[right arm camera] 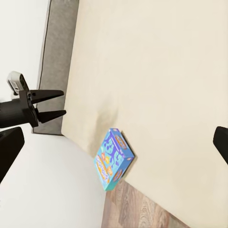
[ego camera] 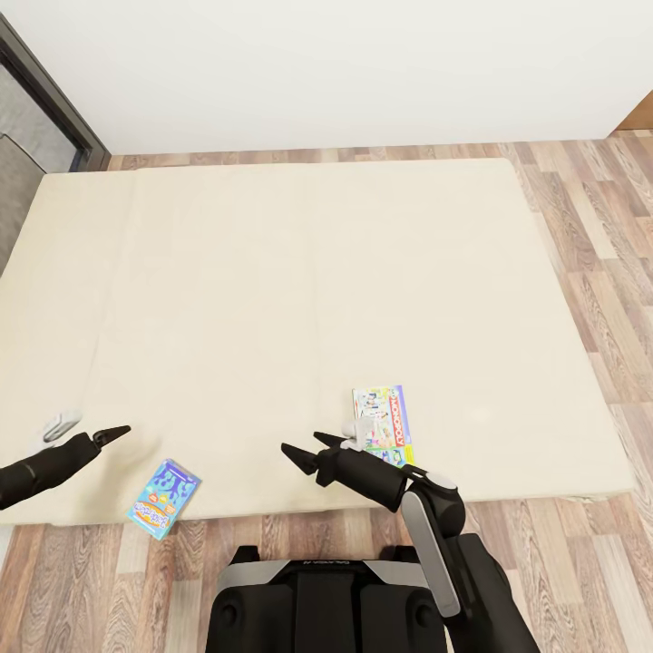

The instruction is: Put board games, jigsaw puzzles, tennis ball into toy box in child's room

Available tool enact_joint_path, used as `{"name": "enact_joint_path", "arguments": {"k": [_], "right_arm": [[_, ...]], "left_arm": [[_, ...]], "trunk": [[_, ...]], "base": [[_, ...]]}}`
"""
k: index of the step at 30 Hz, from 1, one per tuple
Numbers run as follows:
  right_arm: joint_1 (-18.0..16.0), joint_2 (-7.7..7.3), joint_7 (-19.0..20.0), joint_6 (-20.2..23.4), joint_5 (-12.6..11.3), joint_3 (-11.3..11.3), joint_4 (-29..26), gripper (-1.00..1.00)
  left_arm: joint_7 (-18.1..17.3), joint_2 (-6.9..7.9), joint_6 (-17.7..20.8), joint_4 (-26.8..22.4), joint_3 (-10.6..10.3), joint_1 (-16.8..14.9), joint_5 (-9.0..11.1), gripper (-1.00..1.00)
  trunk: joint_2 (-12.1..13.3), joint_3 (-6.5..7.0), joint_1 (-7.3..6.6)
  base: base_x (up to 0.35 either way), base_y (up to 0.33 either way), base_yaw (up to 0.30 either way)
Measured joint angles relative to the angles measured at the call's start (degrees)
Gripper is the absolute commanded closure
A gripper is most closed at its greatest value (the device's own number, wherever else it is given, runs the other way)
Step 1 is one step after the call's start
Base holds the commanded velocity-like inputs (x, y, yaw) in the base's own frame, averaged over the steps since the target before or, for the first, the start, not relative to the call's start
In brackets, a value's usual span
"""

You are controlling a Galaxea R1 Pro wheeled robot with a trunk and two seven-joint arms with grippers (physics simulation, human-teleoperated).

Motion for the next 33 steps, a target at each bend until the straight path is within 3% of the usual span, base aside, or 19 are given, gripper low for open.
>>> {"name": "enact_joint_path", "arguments": {"k": [17,33], "right_arm": [[0.02,0.00,0.14,0.09,-0.07,-0.08,-0.01,-1.00],[0.02,0.00,0.18,-0.28,-0.07,-0.01,-0.01,-1.00]], "left_arm": [[-0.19,0.03,0.01,-0.06,0.45,0.00,0.00,-1.00],[-0.48,0.71,0.06,-0.07,0.60,0.00,0.12,-1.00]], "trunk": [[0.00,0.00,0.00],[6.41,2.87,-3.51]], "base": [[0.000,0.000,0.000],[0.000,0.000,0.000]]}}
